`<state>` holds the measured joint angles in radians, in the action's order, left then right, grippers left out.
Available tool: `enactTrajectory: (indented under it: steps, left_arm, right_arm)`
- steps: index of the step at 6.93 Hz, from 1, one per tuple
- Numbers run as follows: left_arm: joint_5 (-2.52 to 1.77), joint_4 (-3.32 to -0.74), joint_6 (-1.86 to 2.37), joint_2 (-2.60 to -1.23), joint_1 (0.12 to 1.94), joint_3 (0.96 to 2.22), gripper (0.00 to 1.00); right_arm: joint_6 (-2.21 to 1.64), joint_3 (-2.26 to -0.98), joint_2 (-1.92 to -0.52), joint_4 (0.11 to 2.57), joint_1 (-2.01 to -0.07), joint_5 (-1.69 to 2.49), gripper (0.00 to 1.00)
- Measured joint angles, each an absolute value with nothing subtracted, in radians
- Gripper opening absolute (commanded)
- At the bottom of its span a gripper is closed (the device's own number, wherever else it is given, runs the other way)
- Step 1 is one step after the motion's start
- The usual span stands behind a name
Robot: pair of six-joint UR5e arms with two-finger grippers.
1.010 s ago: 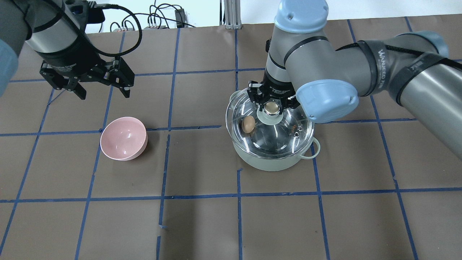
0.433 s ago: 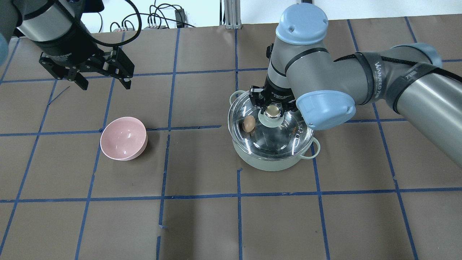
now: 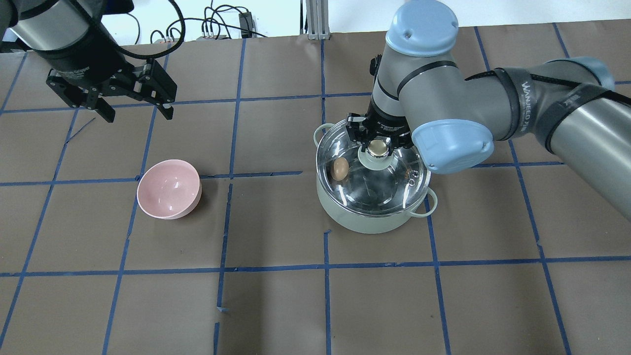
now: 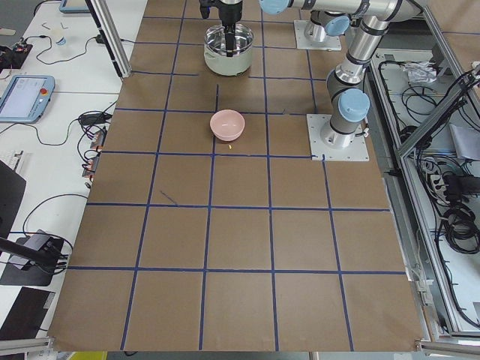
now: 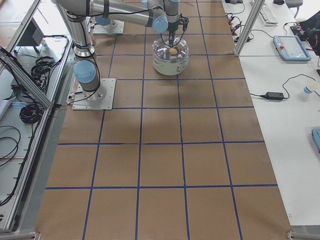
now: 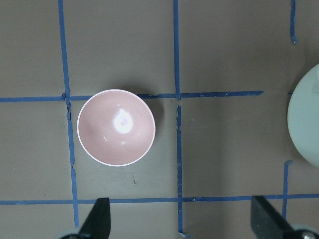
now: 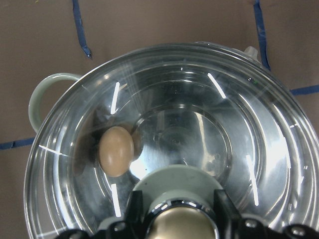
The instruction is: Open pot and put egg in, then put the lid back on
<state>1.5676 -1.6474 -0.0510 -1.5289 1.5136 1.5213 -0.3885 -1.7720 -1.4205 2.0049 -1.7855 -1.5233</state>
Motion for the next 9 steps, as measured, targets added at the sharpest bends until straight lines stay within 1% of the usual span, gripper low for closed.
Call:
enactTrajectory:
  steps: [4,5,6,7,8,9]
  left_arm:
    - [1.547,-1.651,-0.045,-1.521,1.514,1.532,1.0]
    - [1.547,-1.651,-0.045,-1.521,1.514,1.533,1.0]
    - [1.547,-1.651,-0.045,-1.52,1.514,1.534,1.0]
    - [1.545,-1.651,-0.044,-1.52,1.513,1.534,1.0]
    - [1.544,-1.651,-0.044,-1.52,1.513,1.536,1.0]
    - [1.543,-1.651,-0.044,-1.52,1.513,1.537,1.0]
  right_arm:
    - [-0.393,-1.777,-1.422,2.004,-1.787,-1.523,0.33]
    - [-0.394,-1.777,-1.422,2.003,-1.787,-1.523,0.38]
    - [-0.394,-1.777,-1.422,2.003,-1.787,-1.523,0.51]
    - [-0.391,-1.777,-1.422,2.004,-1.787,-1.523,0.68]
    - [-0.389,-1.777,-1.422,2.005,-1.787,-1.523,0.88]
    - [-0.389,-1.776,-1.422,2.006,-1.787,-1.522,0.94]
